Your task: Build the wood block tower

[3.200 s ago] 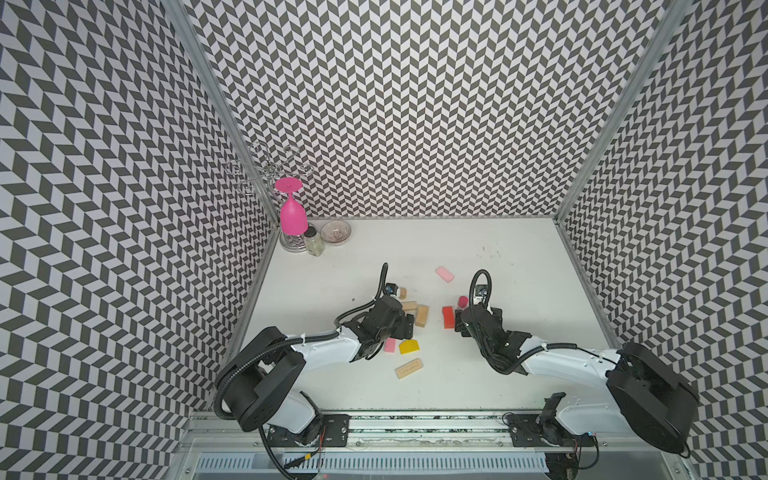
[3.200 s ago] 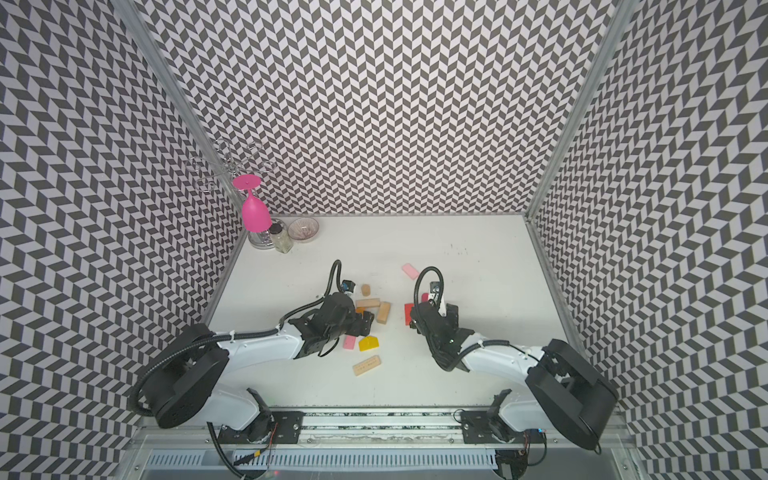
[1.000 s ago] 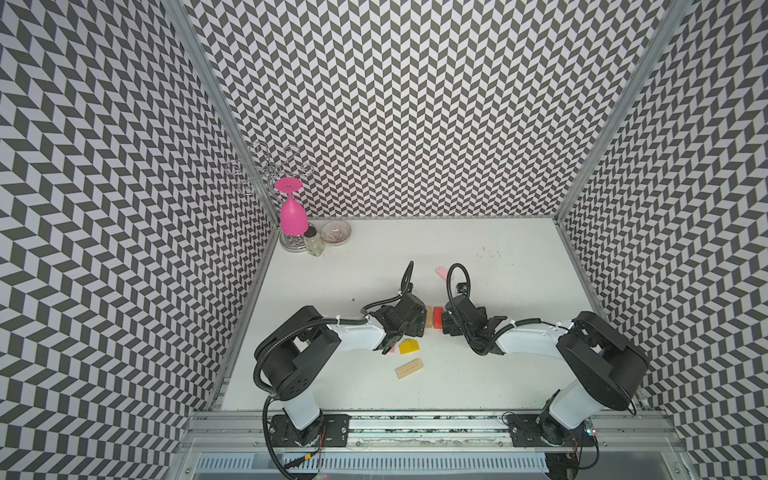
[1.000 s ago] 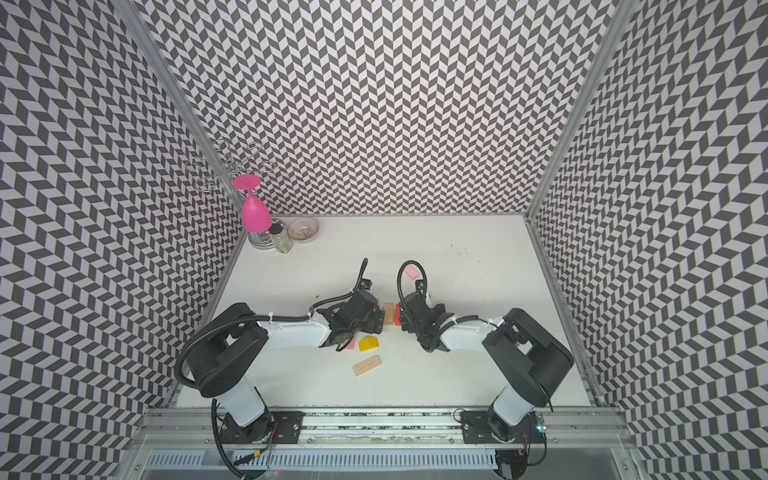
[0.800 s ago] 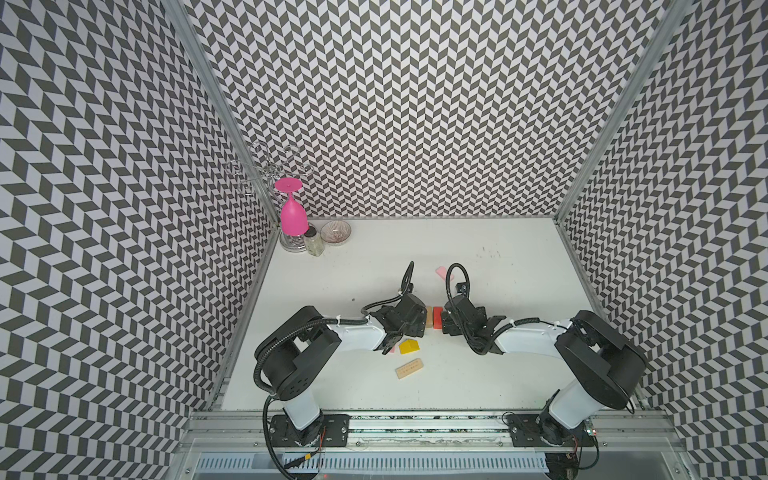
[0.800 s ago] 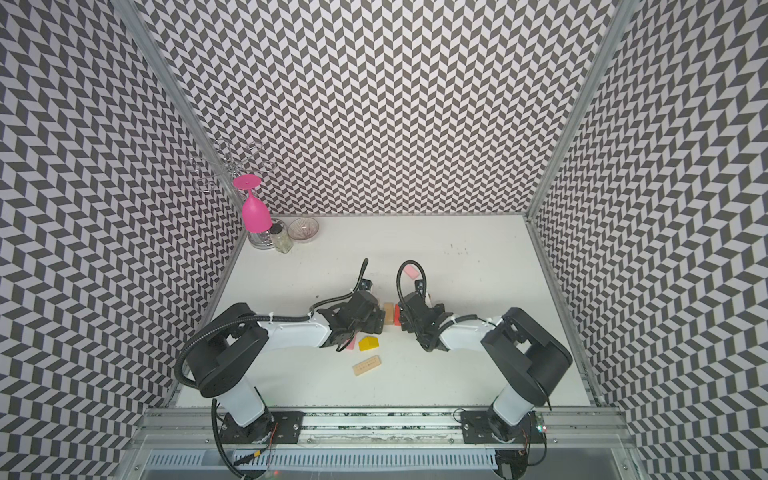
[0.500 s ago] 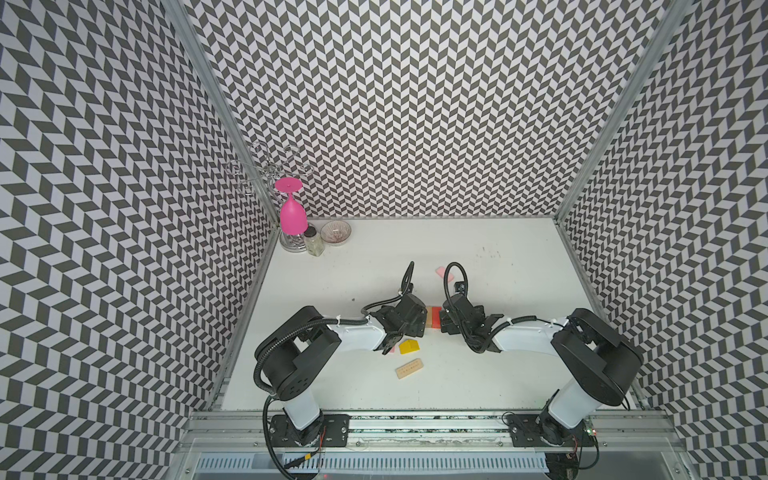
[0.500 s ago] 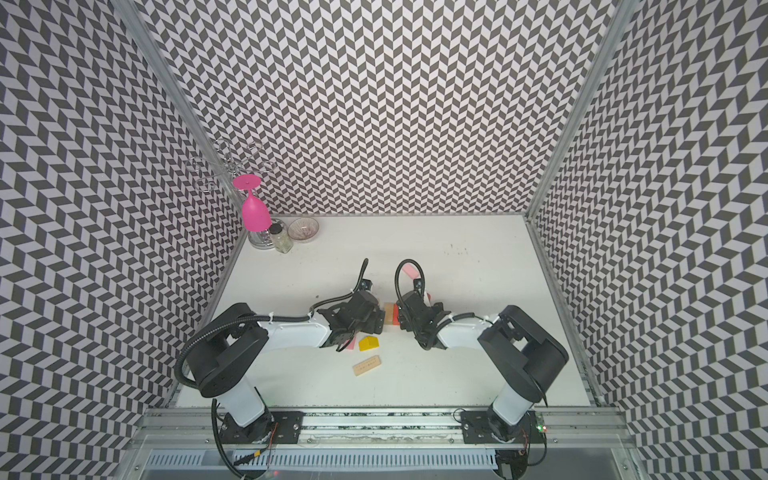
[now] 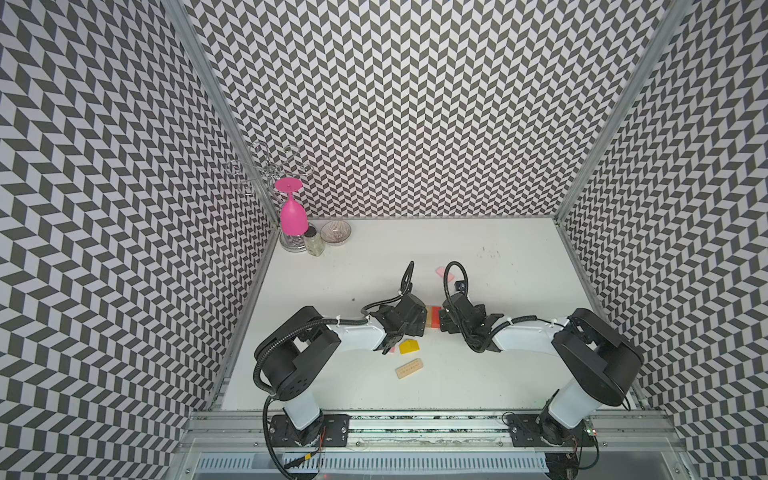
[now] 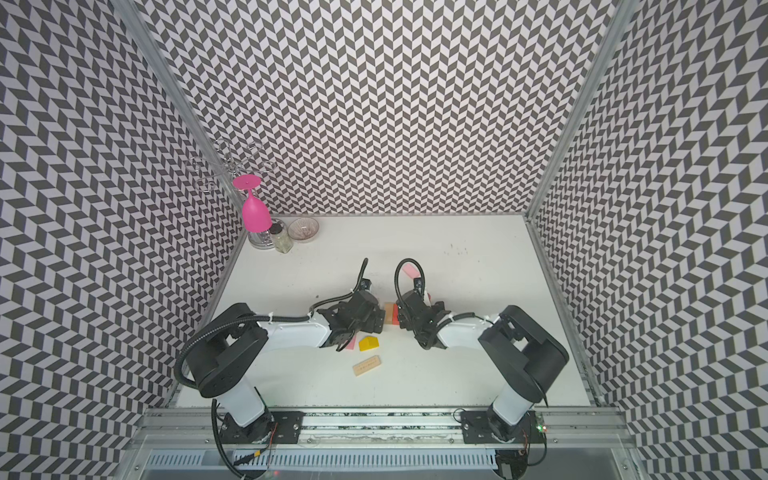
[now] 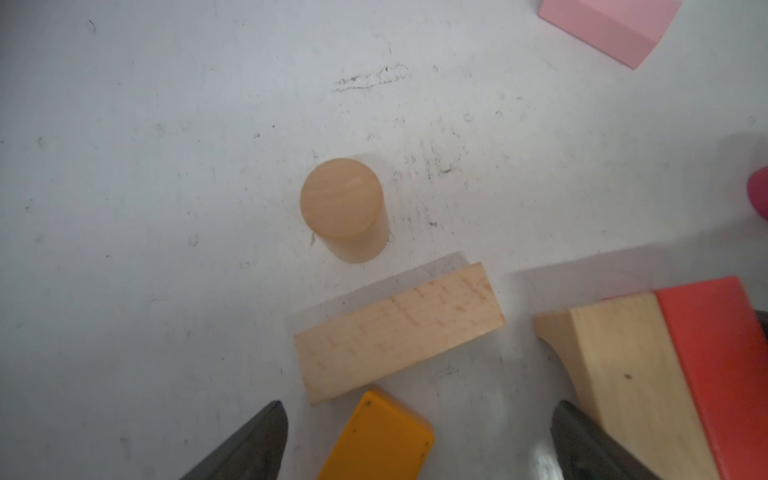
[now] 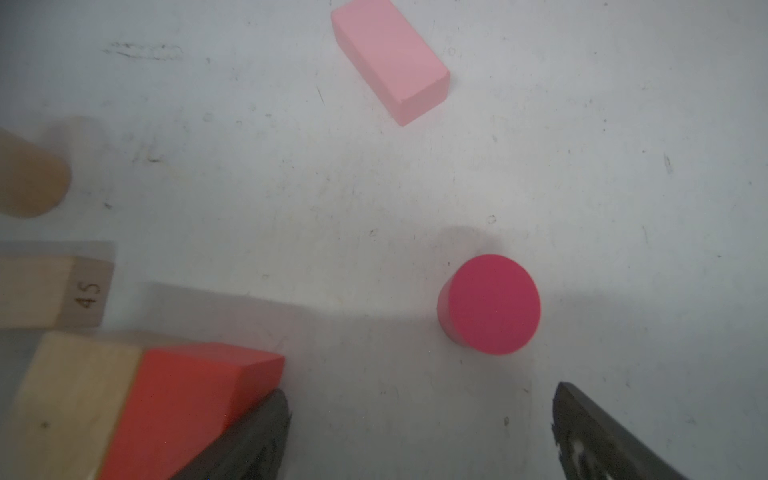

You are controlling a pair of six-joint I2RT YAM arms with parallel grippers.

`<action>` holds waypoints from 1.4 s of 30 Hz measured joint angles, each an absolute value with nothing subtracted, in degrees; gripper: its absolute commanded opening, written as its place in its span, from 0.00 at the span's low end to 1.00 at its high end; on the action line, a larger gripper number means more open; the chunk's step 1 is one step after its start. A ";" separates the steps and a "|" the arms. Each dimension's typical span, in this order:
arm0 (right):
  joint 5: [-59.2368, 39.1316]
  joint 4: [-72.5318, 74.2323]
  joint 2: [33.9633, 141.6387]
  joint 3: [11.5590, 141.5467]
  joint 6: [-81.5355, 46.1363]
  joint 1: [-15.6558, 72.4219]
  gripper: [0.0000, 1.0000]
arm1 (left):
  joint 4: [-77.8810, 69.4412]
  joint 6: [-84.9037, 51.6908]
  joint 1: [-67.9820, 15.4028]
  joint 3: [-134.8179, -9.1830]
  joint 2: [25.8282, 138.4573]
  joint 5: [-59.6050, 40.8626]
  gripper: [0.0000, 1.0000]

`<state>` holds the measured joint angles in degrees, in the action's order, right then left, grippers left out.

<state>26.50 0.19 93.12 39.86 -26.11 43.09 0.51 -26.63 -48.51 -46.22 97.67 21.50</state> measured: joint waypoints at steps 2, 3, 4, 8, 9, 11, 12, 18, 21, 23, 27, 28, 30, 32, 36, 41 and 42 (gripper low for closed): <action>27.22 0.12 90.83 39.22 -26.20 42.85 1.00 | 1.45 -26.44 -48.51 -47.00 96.25 21.93 1.00; 27.64 0.03 89.73 39.05 -26.28 42.78 0.99 | 1.69 -26.20 -48.51 -47.40 95.33 22.20 1.00; 28.10 0.03 88.40 38.83 -26.44 42.65 0.99 | 1.98 -25.87 -48.51 -47.97 94.08 22.44 1.00; 30.48 0.19 82.56 37.52 -26.94 42.09 0.99 | 2.17 -24.49 -47.92 -50.28 87.68 23.20 1.00; 30.94 0.27 81.12 37.10 -27.00 41.87 0.99 | 2.00 -24.12 -47.62 -50.48 86.02 23.33 1.00; 31.77 1.89 77.21 35.51 -26.74 40.77 0.99 | 1.50 -23.38 -46.52 -50.46 81.82 23.46 1.00; 31.97 3.16 75.59 34.61 -26.46 40.05 0.99 | 1.06 -22.94 -45.80 -50.33 80.20 23.53 1.00; 30.76 12.71 71.64 31.07 -23.38 31.66 0.99 | -4.62 -21.52 -38.15 -43.99 68.10 24.12 1.00; 28.62 16.99 72.97 31.18 -22.04 27.64 0.99 | -7.95 -20.80 -33.17 -39.07 63.77 24.38 1.00; 26.98 20.43 75.96 31.35 -21.41 25.61 1.00 | -10.20 -20.60 -29.47 -35.90 62.26 24.05 1.00; 22.39 21.98 84.53 33.61 -19.79 23.51 0.99 | -13.63 -20.80 -23.38 -31.40 62.22 22.09 1.00; 21.43 20.82 86.70 35.40 -19.46 23.46 0.99 | -13.82 -20.97 -22.11 -31.05 62.78 21.74 1.00; 19.57 19.73 89.54 38.48 -18.90 23.44 0.99 | -14.41 -21.80 -19.79 -31.11 64.90 21.34 1.00; 18.09 19.38 90.83 40.56 -18.22 23.46 1.00 | -14.59 -22.61 -17.91 -31.44 67.61 22.33 1.00; 16.56 19.25 91.09 41.74 -17.56 23.49 0.94 | -15.29 -24.10 -15.20 -31.51 72.44 27.64 1.00; 16.16 17.89 91.77 42.06 -16.95 23.88 0.90 | -16.34 -25.82 -13.10 -30.74 73.47 29.41 1.00; 16.27 17.76 91.98 42.13 -16.88 24.10 0.90 | -16.64 -26.00 -13.10 -30.48 73.25 29.47 1.00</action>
